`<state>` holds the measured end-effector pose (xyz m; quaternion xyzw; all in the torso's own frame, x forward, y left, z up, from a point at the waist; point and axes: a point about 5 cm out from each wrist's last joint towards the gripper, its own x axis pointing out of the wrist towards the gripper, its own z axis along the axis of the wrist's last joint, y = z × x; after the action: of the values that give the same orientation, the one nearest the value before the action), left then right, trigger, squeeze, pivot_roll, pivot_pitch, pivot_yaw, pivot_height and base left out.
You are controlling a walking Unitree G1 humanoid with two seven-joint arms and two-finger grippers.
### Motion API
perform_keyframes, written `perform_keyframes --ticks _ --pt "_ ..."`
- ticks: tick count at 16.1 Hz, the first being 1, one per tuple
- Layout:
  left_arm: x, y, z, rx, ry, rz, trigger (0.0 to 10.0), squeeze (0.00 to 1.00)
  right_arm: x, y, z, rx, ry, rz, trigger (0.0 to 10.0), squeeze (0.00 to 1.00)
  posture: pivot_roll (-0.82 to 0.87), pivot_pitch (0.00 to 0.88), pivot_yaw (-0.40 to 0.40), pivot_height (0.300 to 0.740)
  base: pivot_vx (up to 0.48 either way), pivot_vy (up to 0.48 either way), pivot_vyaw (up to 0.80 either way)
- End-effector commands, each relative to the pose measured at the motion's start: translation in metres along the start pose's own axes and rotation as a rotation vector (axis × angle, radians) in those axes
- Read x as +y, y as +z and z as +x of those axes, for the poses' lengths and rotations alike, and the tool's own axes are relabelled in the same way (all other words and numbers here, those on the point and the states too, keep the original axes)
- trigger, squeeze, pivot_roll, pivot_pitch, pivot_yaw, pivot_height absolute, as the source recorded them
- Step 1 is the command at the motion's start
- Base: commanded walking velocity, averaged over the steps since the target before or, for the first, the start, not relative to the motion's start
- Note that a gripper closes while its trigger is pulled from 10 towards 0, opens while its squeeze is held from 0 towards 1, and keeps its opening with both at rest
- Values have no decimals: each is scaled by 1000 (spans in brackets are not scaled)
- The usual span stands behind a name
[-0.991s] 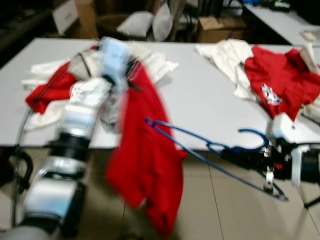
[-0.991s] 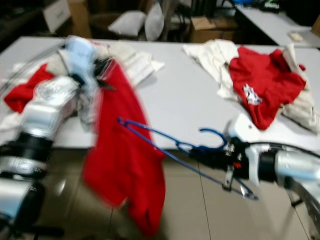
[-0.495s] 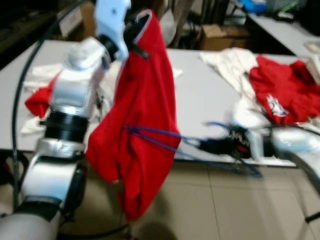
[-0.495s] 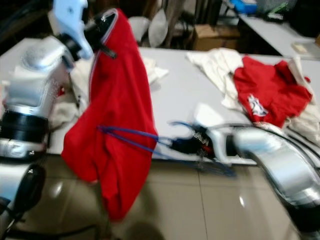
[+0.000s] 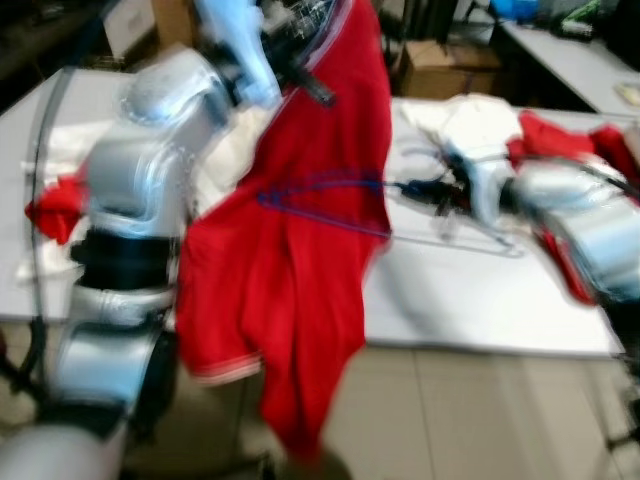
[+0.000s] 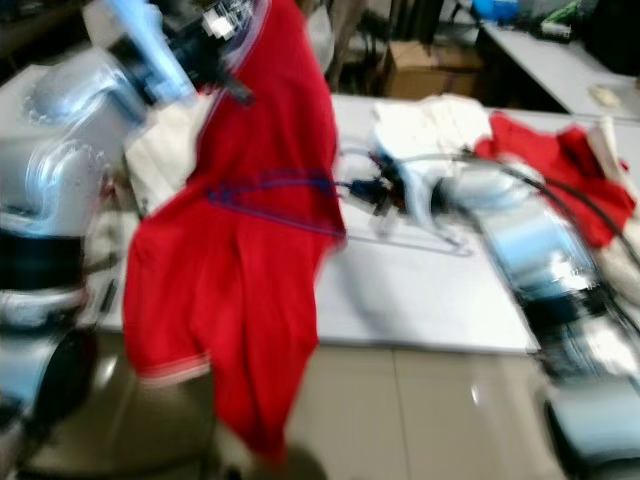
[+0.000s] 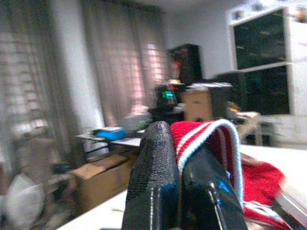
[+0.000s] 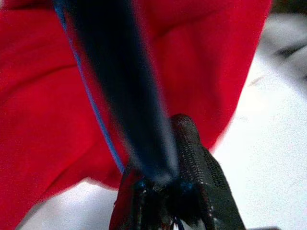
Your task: Hang hanger
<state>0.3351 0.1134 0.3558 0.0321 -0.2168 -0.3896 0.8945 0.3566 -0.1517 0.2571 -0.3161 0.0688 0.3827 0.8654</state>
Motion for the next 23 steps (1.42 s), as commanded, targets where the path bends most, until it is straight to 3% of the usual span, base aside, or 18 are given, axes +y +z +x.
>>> perform_keyframes --ticks 1,2,4,6,7,8,9,11,12,13,14,16,17,18,20,23 --pt "-9 27 8 -99 -57 15 10000 0 -45 4 -14 38 -312 -113 10000 0 -14 0 -27 740 341 0 0" --pt "-5 36 8 -124 -44 20 10000 0 -67 35 -20 -93 -463 -256 10000 0 -15 0 -27 740 341 0 0" --pt "6 49 2 -158 -9 71 10000 0 -94 91 -46 -408 -694 -226 10000 0 -11 0 -33 740 330 0 0" --pt "16 56 -6 -175 44 78 10000 0 -98 99 -52 -446 -754 -288 10000 0 -8 0 -44 740 326 0 0" --pt "23 55 -12 -165 85 81 10000 0 -93 96 -47 -478 -722 -275 10000 0 -7 0 -47 740 326 0 0" --pt "26 47 -17 -126 120 82 10000 0 -75 76 -23 -440 -547 -293 10000 0 -7 0 -47 740 315 0 0" --pt "26 43 -18 -108 133 84 10000 0 -65 66 -14 -413 -464 -310 10000 0 -7 0 -48 740 315 0 0" --pt "28 10 -22 24 202 81 10000 0 -15 12 11 -313 -125 -287 10000 0 -8 0 -44 740 294 0 0" --pt "23 -28 -28 176 227 76 10000 0 21 -21 13 -252 31 -245 10000 0 -10 0 -42 740 262 0 0" --pt "19 -47 -32 243 233 87 10000 0 34 -32 11 -230 73 -227 10000 0 -12 0 -38 740 0 0 0" --pt "10 -83 -46 370 234 91 10000 0 60 -51 4 -189 165 -197 10000 0 -22 0 -30 740 0 0 0" --pt "-11 -142 -81 605 221 104 10000 0 105 -76 -27 -131 351 -122 10000 0 -33 0 -24 740 0 0 0" --pt "-12 -150 -88 651 233 109 10000 0 111 -78 -37 -124 387 -109 10000 0 -36 0 -24 740 0 0 0" --pt "-7 -157 -100 731 267 163 10000 0 120 -76 -57 -110 441 -87 10000 0 -44 0 -21 740 0 0 0" --pt "4 -164 -110 790 293 240 10000 0 123 -75 -68 -84 455 -101 10000 0 -46 0 -12 740 0 0 0" --pt "25 -162 -103 744 382 247 10000 0 135 -65 -83 -79 549 -74 10000 0 -53 0 -11 740 0 0 0"
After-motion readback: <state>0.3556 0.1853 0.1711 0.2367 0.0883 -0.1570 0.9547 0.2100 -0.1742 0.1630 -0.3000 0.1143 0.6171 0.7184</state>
